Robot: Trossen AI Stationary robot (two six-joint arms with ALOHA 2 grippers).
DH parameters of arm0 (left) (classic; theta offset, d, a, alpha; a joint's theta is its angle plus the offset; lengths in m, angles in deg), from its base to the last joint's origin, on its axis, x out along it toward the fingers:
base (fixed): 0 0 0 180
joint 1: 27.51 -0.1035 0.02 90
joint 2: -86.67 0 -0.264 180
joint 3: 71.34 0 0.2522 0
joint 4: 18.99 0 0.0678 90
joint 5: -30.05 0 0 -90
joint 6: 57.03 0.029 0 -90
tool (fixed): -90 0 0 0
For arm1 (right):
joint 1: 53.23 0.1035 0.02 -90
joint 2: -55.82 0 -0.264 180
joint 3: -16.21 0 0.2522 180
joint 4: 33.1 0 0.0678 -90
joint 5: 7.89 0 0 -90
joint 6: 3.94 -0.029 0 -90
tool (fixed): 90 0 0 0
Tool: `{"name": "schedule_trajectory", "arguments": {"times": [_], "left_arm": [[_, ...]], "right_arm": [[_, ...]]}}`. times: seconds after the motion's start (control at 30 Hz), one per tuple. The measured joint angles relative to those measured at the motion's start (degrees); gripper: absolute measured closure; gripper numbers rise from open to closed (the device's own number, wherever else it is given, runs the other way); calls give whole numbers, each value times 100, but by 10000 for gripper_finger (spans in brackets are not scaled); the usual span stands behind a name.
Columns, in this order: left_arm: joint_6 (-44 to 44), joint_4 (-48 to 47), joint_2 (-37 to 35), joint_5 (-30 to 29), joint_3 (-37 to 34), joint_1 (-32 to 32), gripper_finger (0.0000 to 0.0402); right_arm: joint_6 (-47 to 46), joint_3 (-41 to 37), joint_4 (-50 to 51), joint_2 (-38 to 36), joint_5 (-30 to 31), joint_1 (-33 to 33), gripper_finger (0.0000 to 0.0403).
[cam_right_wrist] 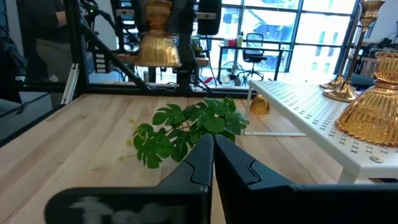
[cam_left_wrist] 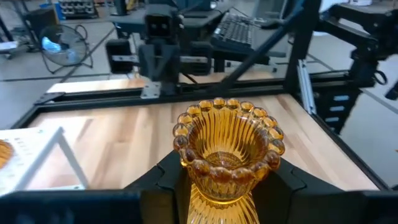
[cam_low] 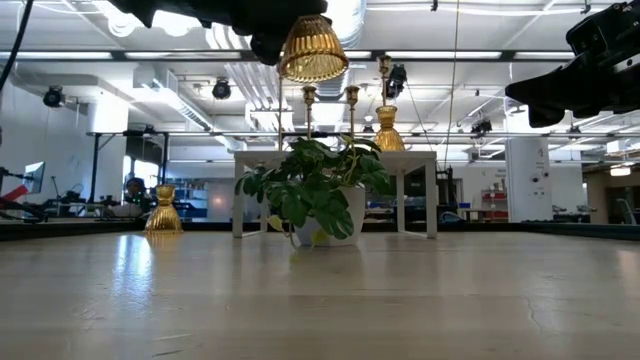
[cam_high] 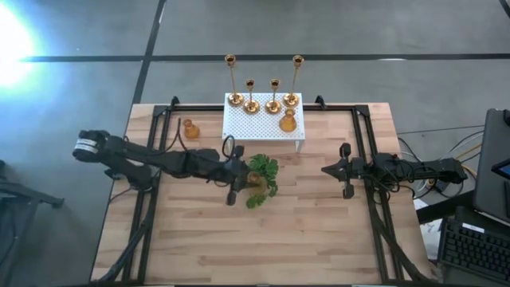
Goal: Pick & Place candle stick holders
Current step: Align the bottom yellow glass candle holder with the other yellow glass candle holder on the shelf
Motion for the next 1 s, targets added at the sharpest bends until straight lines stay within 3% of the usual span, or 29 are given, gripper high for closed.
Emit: {"name": "schedule_trajectory", "arguments": {"times": [0.6,1.0], "left_arm": [[55,-297,0,-61,532,-993,272],[87,-696,0,-483,809,-1640,272]], "right_arm": [[2,-1,0,0,1,0,394],[1,0,0,0,1,1,394]]}}
